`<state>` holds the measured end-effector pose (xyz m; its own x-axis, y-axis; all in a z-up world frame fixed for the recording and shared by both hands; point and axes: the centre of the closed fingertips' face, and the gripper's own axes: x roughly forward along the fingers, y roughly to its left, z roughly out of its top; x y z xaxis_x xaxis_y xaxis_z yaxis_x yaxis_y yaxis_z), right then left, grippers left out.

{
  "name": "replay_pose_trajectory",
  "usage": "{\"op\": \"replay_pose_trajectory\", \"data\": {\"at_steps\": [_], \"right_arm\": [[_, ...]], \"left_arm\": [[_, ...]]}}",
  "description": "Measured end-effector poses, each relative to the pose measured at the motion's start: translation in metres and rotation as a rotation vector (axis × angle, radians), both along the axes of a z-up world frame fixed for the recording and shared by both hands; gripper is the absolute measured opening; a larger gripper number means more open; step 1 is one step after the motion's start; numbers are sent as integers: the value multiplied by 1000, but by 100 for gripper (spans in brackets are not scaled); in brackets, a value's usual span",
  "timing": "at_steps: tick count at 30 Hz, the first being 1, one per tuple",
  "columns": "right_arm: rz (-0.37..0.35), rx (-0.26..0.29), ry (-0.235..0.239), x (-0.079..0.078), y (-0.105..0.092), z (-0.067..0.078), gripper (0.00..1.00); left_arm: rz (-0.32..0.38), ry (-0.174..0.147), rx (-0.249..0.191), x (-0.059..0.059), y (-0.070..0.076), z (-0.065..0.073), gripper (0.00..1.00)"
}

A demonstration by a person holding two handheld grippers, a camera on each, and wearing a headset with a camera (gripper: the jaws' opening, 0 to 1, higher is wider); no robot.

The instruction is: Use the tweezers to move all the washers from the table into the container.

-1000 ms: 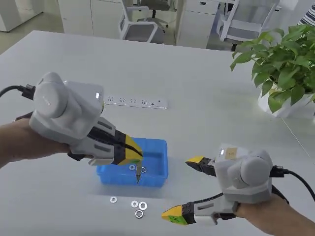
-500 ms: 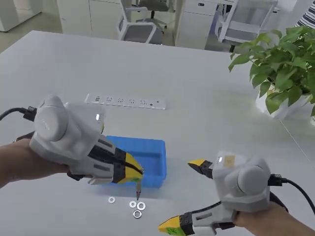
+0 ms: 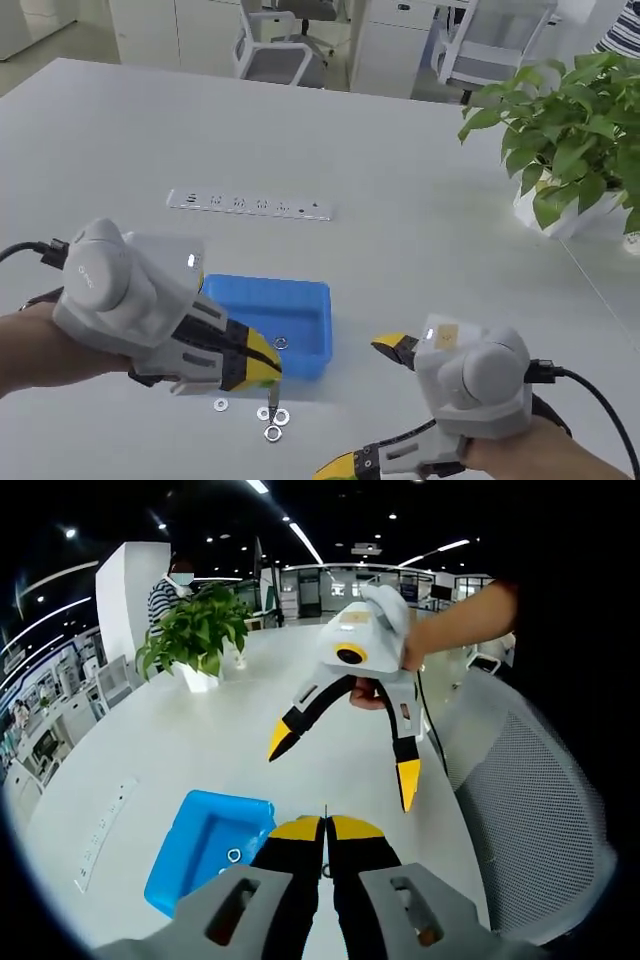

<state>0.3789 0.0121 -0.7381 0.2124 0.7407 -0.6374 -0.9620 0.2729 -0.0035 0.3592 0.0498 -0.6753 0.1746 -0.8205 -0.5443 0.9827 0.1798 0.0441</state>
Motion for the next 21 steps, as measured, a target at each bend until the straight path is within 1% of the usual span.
{"op": "replay_pose_trajectory", "data": {"at_steps": [7,18,20,21], "right_arm": [[5,1,4,-2,4,-1,100],[-4,3,13,-5,2,-4,100],[-3,4,16,-6,2,-5,100],[-3,5,16,-7,2,-5,100]], "left_arm": [[-11,11,-3,-5,-4,-5,5],[-26,22,13,-2,-6,-21,5],[-31,15,24,-3,-5,-25,5],[-30,15,18,-3,-5,-25,5]]}}
